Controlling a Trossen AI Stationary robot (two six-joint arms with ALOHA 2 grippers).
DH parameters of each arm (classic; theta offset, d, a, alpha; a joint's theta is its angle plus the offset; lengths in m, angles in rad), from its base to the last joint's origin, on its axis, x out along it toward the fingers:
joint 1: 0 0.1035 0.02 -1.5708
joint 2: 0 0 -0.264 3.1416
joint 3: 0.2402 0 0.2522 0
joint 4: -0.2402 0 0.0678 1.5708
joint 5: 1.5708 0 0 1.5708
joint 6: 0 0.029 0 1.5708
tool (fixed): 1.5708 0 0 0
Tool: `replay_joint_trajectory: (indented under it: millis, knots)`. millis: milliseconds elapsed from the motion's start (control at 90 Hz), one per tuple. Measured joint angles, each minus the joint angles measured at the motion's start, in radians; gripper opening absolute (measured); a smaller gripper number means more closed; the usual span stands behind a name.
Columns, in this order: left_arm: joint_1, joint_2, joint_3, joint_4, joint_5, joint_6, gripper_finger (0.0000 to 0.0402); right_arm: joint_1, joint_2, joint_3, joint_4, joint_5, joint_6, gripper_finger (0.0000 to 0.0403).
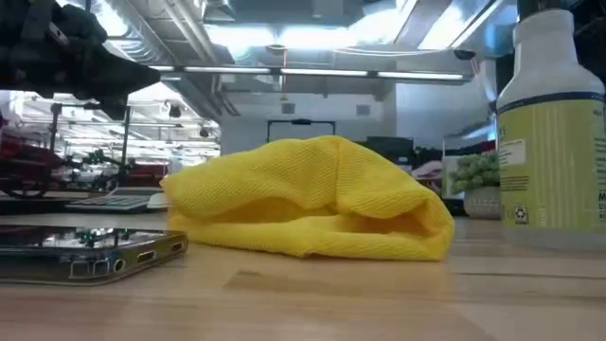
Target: Apply microfiber cloth
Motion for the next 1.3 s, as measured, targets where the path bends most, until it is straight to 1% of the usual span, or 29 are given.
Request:
replay_joint_trajectory:
  millis: [100, 178, 267, 333, 400, 456, 511, 556, 633, 722, 822, 967, 1211, 1300]
  knots:
    - [0.000, 0.000, 0.000, 0.000, 0.000, 0.000, 0.0001, 0.000, 0.000, 0.000, 0.005, 0.000, 0.000, 0.0044]
    - [0.000, 0.000, 0.000, 0.000, 0.000, 0.000, 0.0001, 0.000, 0.000, 0.000, 0.064, 0.012, 0.006, 0.0044]
    - [0.000, 0.000, 0.000, 0.000, 0.000, 0.000, 0.0001, 0.000, 0.000, 0.000, 0.163, 0.028, 0.116, 0.0044]
    - [0.000, 0.000, 0.000, 0.000, 0.000, 0.000, 0.0001, 0.000, 0.000, 0.000, 0.269, 0.038, 0.193, 0.0044]
    - [0.000, 0.000, 0.000, 0.000, 0.000, 0.000, 0.0001, 0.000, 0.000, 0.008, 0.356, 0.095, 0.179, 0.0044]
    - [0.000, 0.000, 0.000, 0.000, 0.000, 0.000, 0.0001, 0.000, 0.008, 0.030, 0.397, 0.174, 0.147, 0.0044]
    - [0.000, 0.000, 0.000, 0.000, 0.000, 0.000, 0.0001, 0.000, 0.032, 0.079, 0.419, 0.257, 0.083, 0.0044]
    - [0.000, 0.000, 0.000, 0.000, 0.000, 0.000, 0.0001, 0.000, 0.067, 0.131, 0.423, 0.304, 0.018, 0.0044]
    - [0.000, 0.000, 0.000, 0.000, 0.000, 0.000, 0.0001, 0.000, 0.172, 0.235, 0.410, 0.345, -0.083, 0.0044]
    - [0.000, 0.000, 0.000, 0.000, 0.000, 0.000, 0.0001, 0.000, 0.336, 0.367, 0.394, 0.381, -0.182, 0.0044]
    - [0.000, 0.000, 0.000, 0.000, 0.000, 0.000, 0.0001, 0.000, 0.529, 0.533, 0.313, 0.435, -0.257, 0.0044]
    - [0.000, 0.000, 0.000, 0.001, -0.007, 0.008, 0.0001, 0.000, 0.817, 0.798, 0.118, 0.500, -0.315, 0.0044]
    - [0.000, 0.000, 0.000, 0.001, -0.008, -0.021, 0.0001, -0.009, 1.248, 1.235, -0.233, 0.497, -0.333, 0.0045]
    - [0.000, 0.000, 0.000, 0.001, -0.008, -0.024, 0.0001, -0.012, 1.386, 1.370, -0.383, 0.493, -0.333, 0.0055]
